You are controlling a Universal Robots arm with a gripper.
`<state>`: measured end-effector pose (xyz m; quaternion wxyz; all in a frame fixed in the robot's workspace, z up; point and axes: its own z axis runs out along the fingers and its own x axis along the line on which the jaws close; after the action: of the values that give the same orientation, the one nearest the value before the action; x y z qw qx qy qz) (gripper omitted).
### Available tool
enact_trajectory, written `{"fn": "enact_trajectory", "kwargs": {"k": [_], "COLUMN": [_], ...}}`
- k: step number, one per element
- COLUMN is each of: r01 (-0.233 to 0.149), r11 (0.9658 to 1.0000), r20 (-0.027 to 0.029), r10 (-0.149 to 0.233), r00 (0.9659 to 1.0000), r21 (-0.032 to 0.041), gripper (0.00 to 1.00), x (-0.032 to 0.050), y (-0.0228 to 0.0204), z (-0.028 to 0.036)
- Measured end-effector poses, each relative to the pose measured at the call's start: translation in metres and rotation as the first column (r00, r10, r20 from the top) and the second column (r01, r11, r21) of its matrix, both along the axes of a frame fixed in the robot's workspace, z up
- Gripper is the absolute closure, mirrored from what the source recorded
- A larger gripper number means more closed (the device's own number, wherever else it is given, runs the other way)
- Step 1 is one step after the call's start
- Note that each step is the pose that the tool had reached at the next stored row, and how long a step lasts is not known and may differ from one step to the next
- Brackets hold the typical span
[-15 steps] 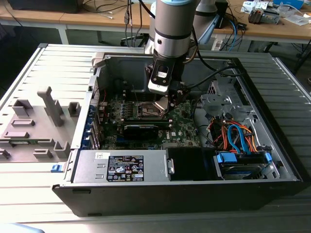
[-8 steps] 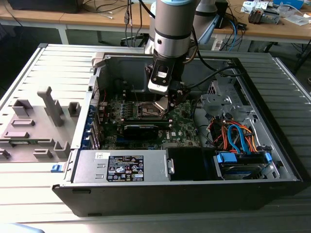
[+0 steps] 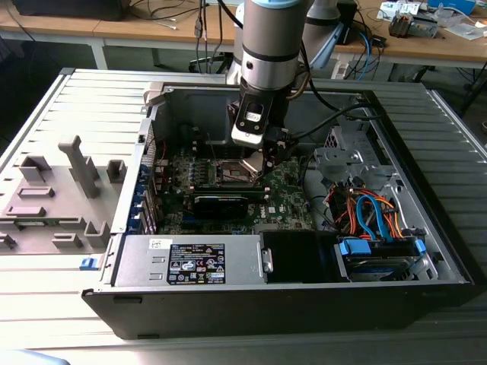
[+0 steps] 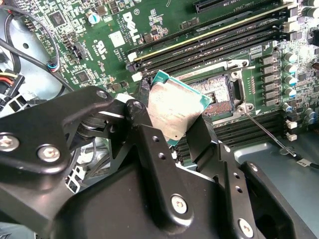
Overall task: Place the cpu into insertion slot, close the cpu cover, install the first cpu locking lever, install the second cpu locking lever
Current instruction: 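Place the cpu into insertion slot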
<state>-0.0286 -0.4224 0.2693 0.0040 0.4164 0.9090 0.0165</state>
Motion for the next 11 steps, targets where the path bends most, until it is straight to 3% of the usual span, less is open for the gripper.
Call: {"fn": "enact_trajectory", "kwargs": {"k": [11], "r01": [0.006], "r11": [1.0000], "r20": [0.0000], "r10": [-0.006], "r00": [1.0000], "r21": [-0.0001], "gripper": [0.45], "x": [0.0000], "y": [0.0000], "z": [0.0000]}}
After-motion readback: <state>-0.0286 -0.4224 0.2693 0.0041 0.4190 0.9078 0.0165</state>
